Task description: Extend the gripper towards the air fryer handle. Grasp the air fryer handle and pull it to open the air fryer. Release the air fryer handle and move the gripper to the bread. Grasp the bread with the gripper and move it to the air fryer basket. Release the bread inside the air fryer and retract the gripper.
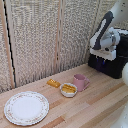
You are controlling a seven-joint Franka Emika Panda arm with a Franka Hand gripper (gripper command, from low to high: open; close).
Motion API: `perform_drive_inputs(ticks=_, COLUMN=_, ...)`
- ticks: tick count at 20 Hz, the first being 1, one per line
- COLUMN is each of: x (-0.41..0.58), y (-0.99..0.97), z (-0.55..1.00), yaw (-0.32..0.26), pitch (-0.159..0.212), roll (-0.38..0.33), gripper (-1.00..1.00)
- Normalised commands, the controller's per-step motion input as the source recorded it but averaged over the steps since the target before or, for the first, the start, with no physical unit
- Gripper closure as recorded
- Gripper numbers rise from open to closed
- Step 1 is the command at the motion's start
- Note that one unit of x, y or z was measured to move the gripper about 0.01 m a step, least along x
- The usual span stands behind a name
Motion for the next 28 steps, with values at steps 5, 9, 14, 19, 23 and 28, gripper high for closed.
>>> perform_drive_inputs(ticks=5, x=-0.045, y=0.74, z=0.18, yaw=-0.118, pitch=0.000, roll=0.032, gripper=1.00)
perform_drive_inputs(ticks=9, x=-0.128, y=0.83, z=0.07, yaw=-0.070, pitch=0.003, roll=-0.005, gripper=1.00)
perform_drive_inputs(ticks=14, x=-0.257, y=0.97, z=0.00, yaw=0.000, pitch=-0.005, roll=-0.017, gripper=1.00)
perform_drive_inputs(ticks=19, x=-0.080, y=0.92, z=0.00, yaw=-0.060, pitch=-0.005, roll=-0.007, gripper=1.00)
perform_drive_inputs(ticks=23, x=0.154, y=0.82, z=-0.04, yaw=-0.124, pitch=-0.008, roll=0.000, gripper=1.00)
perform_drive_inputs(ticks=28, x=0.087, y=0.82, z=-0.14, yaw=-0.129, pitch=-0.029, roll=0.000, gripper=1.00)
